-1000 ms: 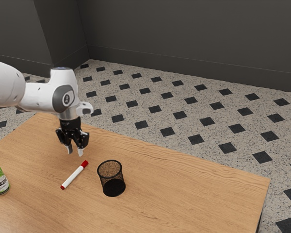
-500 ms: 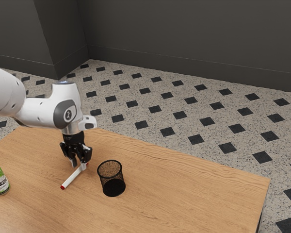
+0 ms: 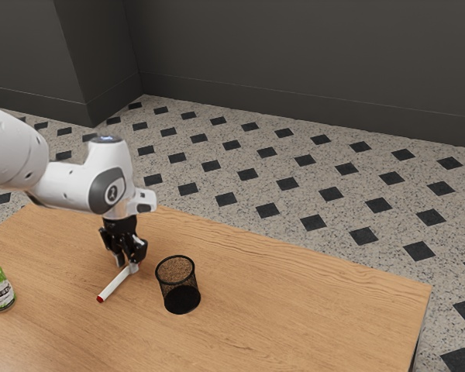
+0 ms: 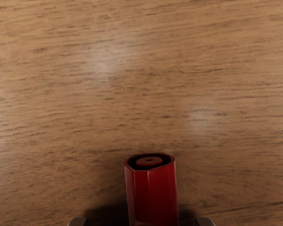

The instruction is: Put the marker into the pen holder.

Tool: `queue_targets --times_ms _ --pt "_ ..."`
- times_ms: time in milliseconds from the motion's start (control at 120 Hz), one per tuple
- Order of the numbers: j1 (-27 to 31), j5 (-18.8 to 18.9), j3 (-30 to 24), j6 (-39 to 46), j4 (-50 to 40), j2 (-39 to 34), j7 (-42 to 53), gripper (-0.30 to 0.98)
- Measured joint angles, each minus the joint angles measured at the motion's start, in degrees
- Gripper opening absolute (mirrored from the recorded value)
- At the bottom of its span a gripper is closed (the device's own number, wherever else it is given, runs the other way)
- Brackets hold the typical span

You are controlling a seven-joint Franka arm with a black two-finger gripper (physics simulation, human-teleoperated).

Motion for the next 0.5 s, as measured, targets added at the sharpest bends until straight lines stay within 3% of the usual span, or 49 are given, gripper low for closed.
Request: queue_targets --times_ms 100,292,500 --pt "-0.01 0.02 -0.02 0.51 -0.06 0.19 0.51 0.23" --pt "-0.34 0.09 -0.02 1.02 -0.06 0.14 1.19 0.03" --pt "-1.05 0.8 -0.05 1.36 -0.17 -0.29 0.98 -0.06"
